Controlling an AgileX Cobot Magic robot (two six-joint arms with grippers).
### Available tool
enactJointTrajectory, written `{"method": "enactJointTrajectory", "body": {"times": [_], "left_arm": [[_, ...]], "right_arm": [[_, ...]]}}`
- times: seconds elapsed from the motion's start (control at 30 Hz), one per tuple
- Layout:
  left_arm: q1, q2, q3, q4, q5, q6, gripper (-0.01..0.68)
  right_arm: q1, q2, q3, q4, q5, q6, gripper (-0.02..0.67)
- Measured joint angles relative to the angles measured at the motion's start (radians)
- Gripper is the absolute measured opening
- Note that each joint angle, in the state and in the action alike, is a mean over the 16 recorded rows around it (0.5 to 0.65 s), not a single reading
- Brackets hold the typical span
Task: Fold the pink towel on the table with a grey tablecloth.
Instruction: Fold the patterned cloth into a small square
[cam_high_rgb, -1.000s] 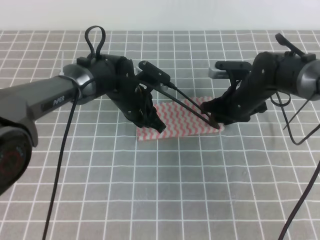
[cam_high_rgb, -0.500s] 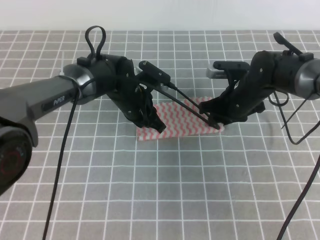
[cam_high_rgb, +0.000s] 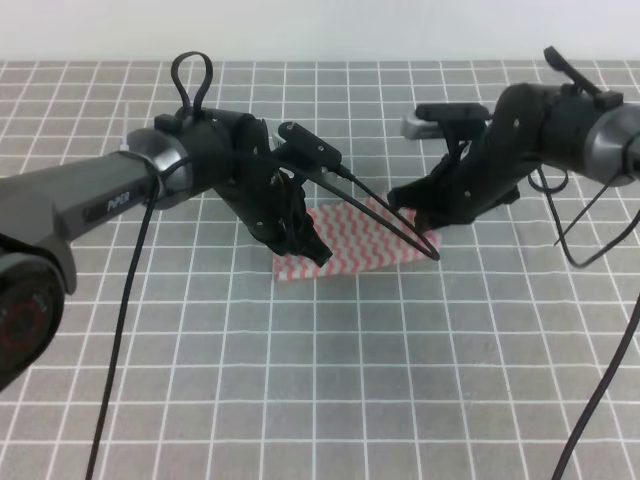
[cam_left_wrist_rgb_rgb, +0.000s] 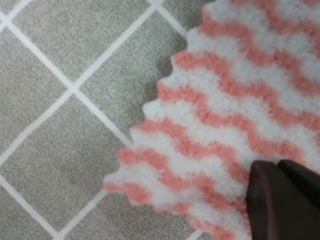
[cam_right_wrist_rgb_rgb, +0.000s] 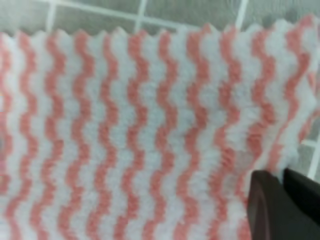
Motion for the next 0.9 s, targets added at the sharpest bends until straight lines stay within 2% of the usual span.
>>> {"method": "enactJointTrajectory", "body": {"times": [0.9], "left_arm": [[0.001, -0.003, 0.001, 0.009, -0.008, -0.009, 0.0]], "right_arm": [[0.002, -0.032, -0.021, 0.354, 0.038, -0.323, -0.012]]}}
